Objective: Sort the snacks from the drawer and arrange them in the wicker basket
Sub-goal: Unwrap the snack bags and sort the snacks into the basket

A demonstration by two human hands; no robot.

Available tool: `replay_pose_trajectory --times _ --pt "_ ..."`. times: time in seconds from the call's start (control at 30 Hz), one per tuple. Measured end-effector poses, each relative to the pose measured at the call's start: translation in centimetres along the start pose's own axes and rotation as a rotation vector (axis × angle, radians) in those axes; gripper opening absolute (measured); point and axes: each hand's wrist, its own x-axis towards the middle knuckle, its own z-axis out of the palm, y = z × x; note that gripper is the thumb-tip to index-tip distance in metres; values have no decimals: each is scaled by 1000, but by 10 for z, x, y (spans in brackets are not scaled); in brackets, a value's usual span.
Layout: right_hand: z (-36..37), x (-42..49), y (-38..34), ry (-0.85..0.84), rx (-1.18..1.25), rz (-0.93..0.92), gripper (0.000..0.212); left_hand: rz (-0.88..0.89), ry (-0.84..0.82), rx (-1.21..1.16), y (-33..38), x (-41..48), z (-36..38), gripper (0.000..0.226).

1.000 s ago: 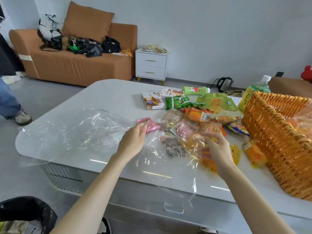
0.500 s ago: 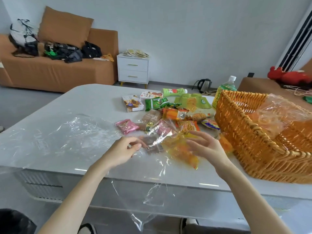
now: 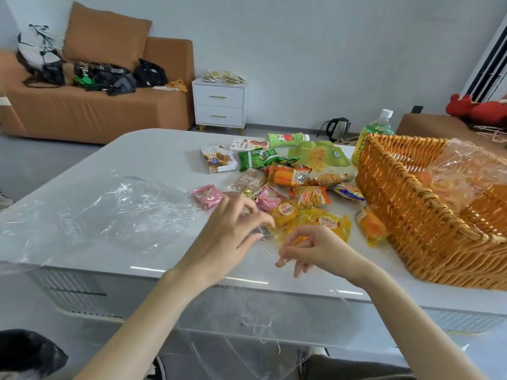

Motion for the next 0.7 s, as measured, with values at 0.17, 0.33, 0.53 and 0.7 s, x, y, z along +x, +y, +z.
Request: replay_pose_trajectory --times 0.17,0.33,0.53,0.7 --pt "5 0 -3 -77 -22 14 17 -27 -181 -1 -2 -24 -9 24" --pt "20 0 -8 -161 -34 -3 14 -13 -153 104 -2 -32 -13 28" --pt "28 3 -11 -242 18 -26 11 -39 -182 94 -8 -39 -19 24" --pt "31 4 -11 -269 -17 -15 15 -44 -227 43 -10 -39 -21 11"
